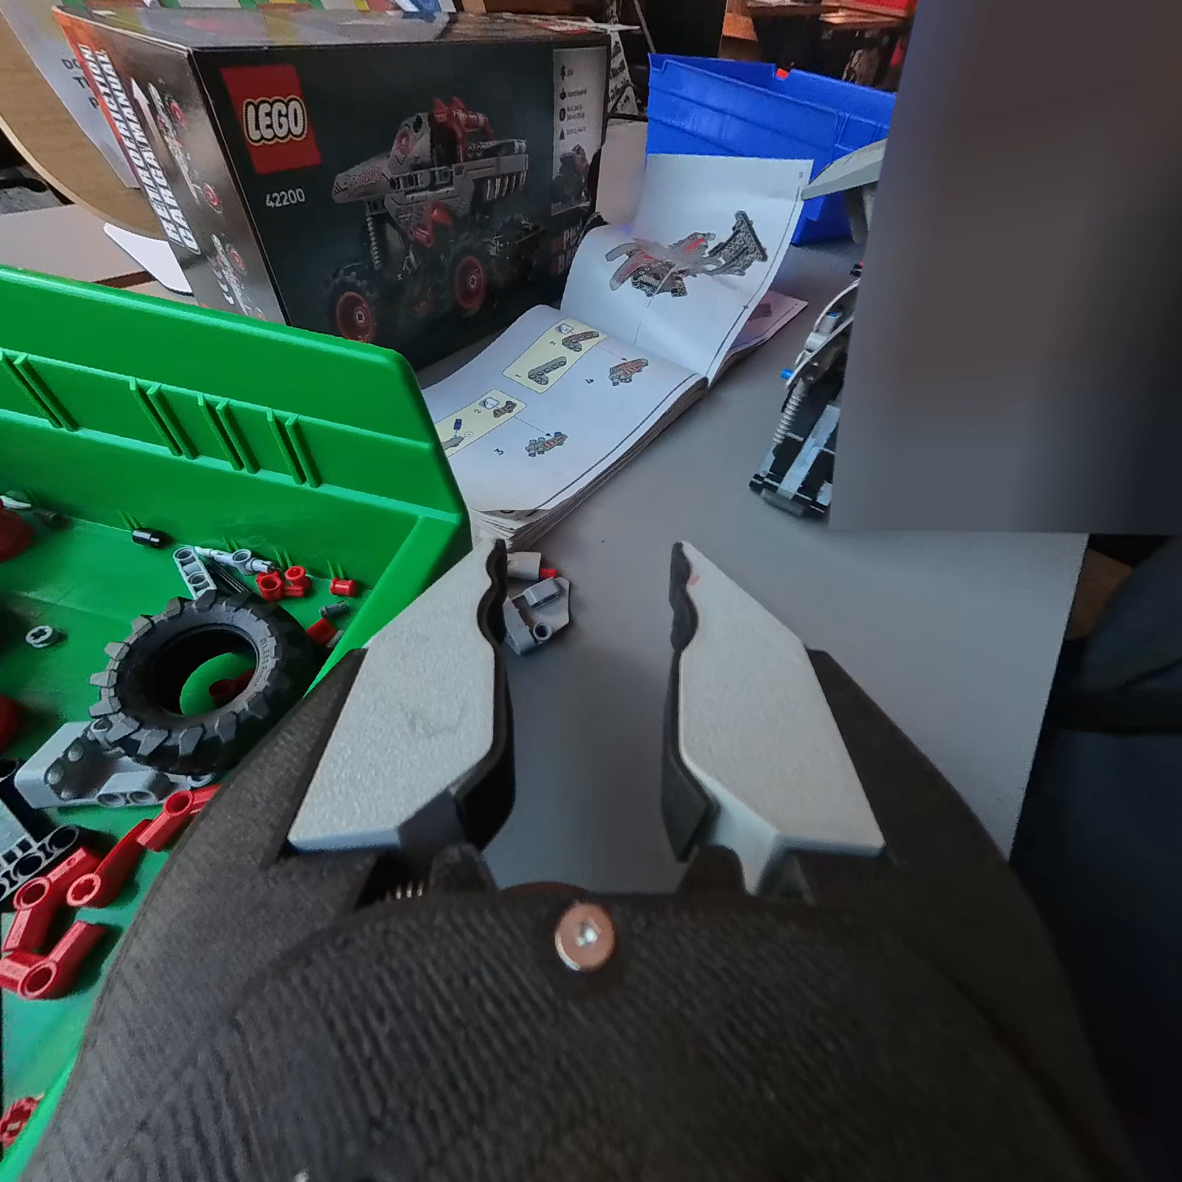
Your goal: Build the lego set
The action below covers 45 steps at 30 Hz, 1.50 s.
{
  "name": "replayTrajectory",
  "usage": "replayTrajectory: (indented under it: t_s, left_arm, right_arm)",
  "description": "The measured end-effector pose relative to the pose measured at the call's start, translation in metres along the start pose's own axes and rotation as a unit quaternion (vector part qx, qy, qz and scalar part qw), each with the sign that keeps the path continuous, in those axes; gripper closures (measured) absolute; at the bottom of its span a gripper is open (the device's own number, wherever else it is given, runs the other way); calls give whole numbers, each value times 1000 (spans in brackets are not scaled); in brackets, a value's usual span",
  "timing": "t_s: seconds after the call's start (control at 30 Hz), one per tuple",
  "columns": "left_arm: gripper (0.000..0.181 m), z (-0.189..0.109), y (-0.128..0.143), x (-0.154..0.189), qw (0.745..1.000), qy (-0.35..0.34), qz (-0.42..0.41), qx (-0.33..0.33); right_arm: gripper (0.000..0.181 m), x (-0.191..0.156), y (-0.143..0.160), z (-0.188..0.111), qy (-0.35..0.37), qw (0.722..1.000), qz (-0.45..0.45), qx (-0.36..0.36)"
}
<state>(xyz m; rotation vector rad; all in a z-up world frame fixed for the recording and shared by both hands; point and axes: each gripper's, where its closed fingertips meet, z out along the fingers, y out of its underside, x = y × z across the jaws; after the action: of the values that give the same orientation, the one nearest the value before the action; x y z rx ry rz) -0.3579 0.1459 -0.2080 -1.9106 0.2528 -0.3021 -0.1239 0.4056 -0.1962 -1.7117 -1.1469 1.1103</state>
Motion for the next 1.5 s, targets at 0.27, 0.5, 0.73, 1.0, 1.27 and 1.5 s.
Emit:
replayTrajectory:
  t_s: [0.27,0.5,0.73,1.0,1.27,1.5]
  left_arm:
    - [134,0,0,0,1000,-4,7,1]
    - [134,0,-1,1,1000,-5,9,2]
    - [134,0,0,1,1000,-6,9,1]
    - [134,2,1,3,1000,-2,14,-4]
    - [135,2,0,5,999,-6,32,-2]
    - [135,-1,0,8,998,-14,54,4]
  right_arm:
    - [181,-9,0,4,-14,1000,-6,-1]
    - [181,-16,-4,3,-25,1000,-11,9]
    - [181,-17,-2,4,-27,1000,-9,5]
    - [181,-32,-7,11,-51,999,-16,2]
    - [181,-123,-35,72,-160,972,-134,-110]
    - [181,-196,-1,149,-265,884,-237,-303]
